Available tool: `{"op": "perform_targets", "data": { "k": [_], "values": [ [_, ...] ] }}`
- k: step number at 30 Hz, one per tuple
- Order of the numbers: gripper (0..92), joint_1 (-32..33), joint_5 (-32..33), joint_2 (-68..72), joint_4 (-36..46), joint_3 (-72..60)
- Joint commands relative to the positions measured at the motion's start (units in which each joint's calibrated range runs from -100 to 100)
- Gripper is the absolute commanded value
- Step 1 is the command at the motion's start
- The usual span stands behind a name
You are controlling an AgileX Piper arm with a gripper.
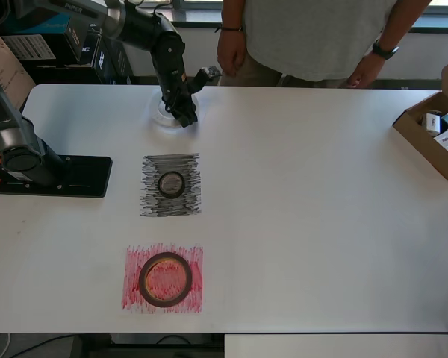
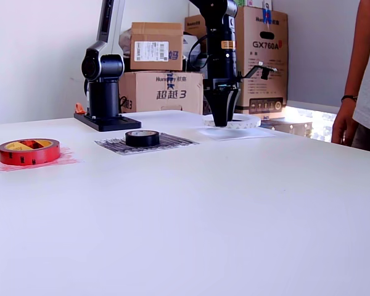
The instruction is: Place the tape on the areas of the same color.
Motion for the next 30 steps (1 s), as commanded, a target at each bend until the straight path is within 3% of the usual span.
{"op": "perform_targets", "data": {
  "k": [1,16,23,30],
  "values": [
    [47.2,-0.4,-0.3,0.4,0.5,0.4],
    [48.6,-1.5,-0.4,-0.6,2.1,-3.5],
    [48.6,-5.2,-0.9,-12.4,14.0,-17.6],
    [48.4,-9.6,-6.8,-27.5,23.1,-25.6]
  ]
}}
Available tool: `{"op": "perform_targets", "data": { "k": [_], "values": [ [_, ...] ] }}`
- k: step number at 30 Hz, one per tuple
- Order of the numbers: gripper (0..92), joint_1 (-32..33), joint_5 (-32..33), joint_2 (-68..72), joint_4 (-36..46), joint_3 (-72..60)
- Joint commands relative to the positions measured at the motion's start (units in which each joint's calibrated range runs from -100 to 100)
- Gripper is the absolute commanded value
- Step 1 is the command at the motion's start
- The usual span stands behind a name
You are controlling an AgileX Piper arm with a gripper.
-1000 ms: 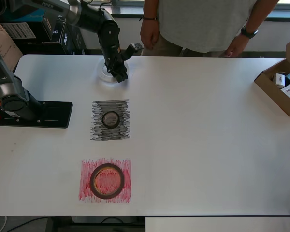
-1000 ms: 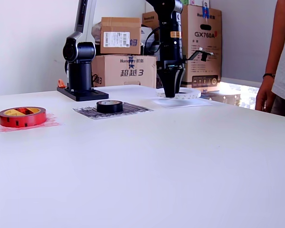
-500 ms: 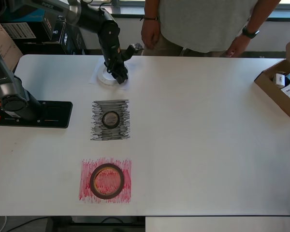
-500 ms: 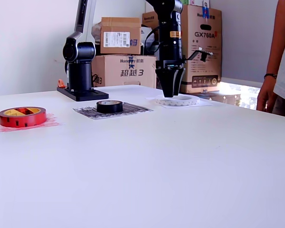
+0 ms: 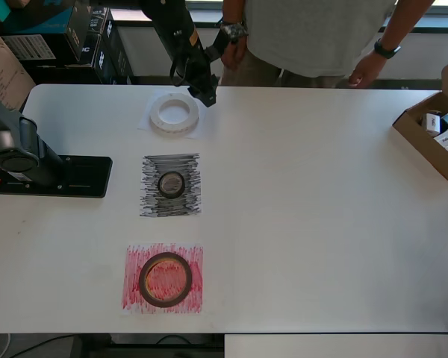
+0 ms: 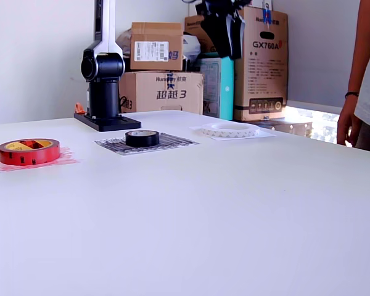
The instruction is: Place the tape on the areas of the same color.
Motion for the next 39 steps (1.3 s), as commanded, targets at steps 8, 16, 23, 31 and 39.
{"op": "perform_targets", "data": {
  "k": [8,16,23,31,39],
  "values": [
    [40.3,-7.2,-8.6,-20.1,5.5,-5.8],
    [0.0,-11.5,-12.5,-32.5,5.4,-4.8],
    [0.0,-8.1,-17.9,-51.0,4.0,10.6],
    [0.0,-6.4,-22.6,-80.8,-22.7,44.5],
    [0.0,-6.4,-25.9,-107.5,-32.2,63.2]
  ]
}}
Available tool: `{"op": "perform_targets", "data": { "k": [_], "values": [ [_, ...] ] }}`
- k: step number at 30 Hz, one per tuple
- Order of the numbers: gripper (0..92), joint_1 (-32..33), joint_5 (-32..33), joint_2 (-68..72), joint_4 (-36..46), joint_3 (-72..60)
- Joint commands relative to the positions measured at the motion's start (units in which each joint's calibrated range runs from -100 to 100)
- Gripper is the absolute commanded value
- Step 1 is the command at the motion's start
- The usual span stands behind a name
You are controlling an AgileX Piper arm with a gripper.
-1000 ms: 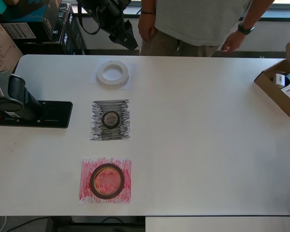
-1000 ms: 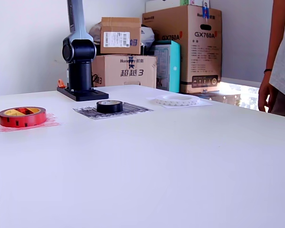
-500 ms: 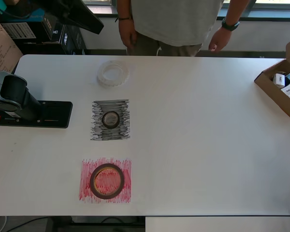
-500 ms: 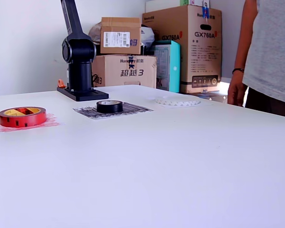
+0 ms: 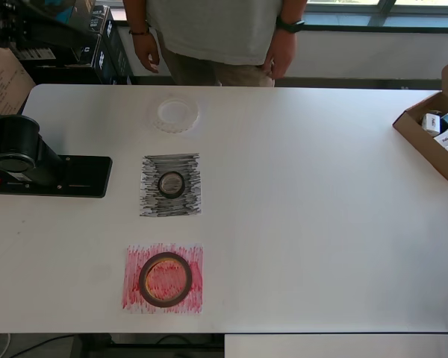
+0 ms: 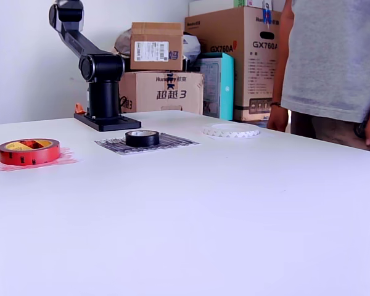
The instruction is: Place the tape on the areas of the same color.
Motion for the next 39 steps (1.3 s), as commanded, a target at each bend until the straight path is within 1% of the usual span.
{"op": "perform_targets", "data": {
  "k": [1,3,10,15,21,23,26,28,30,32,39],
  "values": [
    [0.0,0.1,-0.6,-31.0,-13.5,30.1],
    [0.0,0.2,-0.6,-34.4,-13.4,31.3],
    [0.0,0.2,-0.7,-34.1,-13.7,32.3],
    [0.0,0.3,-4.5,-34.1,-13.9,36.5],
    [0.0,0.5,-4.3,-34.2,-13.9,39.6],
    [0.0,0.9,-3.9,-34.2,-16.4,40.6],
    [0.1,1.3,-3.8,-34.2,-22.3,43.4],
    [0.1,1.1,-4.4,-34.2,-26.8,48.4],
    [0.1,0.7,-2.6,-34.1,-29.3,49.9],
    [0.1,1.1,-1.7,-34.1,-29.9,50.0],
    [0.1,1.1,-1.8,-34.0,-29.9,49.9]
  ]
}}
